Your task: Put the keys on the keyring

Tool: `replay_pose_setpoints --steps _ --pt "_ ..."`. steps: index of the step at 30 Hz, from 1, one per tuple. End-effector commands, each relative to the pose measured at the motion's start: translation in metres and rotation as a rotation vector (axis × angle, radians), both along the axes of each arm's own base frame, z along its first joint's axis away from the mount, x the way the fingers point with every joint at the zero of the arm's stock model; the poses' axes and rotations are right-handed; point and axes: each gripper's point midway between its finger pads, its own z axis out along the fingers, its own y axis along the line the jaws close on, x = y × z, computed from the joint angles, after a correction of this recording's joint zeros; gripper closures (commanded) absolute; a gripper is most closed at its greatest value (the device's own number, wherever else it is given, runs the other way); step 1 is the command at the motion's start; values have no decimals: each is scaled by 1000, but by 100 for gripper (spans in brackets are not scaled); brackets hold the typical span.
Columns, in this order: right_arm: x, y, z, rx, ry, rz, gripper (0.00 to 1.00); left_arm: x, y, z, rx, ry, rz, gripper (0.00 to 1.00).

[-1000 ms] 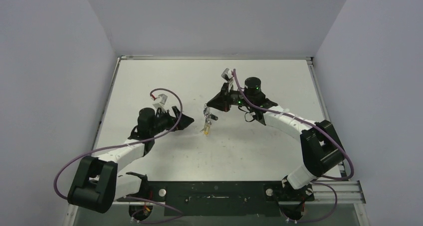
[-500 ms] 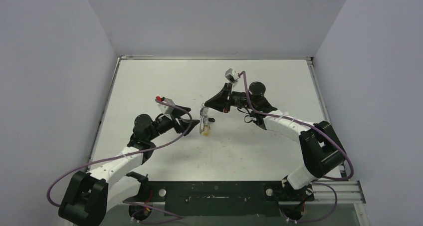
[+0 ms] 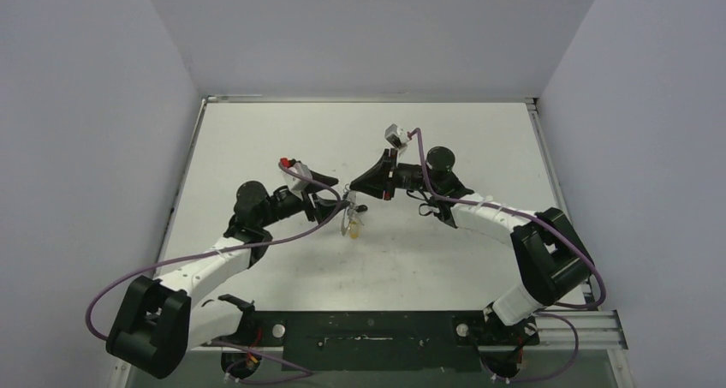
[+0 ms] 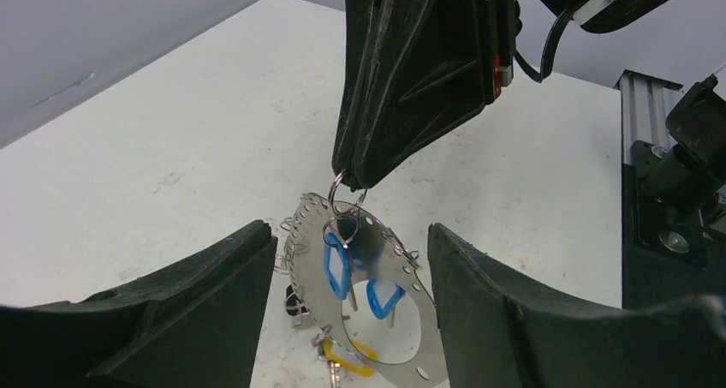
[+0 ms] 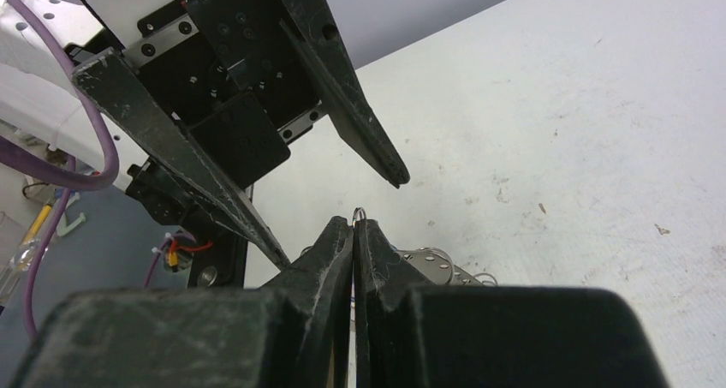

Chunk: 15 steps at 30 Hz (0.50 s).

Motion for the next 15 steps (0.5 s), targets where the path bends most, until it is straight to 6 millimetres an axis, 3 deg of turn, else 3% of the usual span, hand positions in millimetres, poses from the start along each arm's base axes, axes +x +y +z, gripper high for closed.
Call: replay_pose_setpoints --steps 1,7,15 --pt "-10 -1 39 82 -137 31 100 -1 3 36 -9 -142 -4 35" --pt "-17 -4 43 79 -162 46 100 -5 25 44 -14 -147 79 33" --pt "-29 -5 38 46 -184 87 100 -14 21 41 1 -90 -60 35"
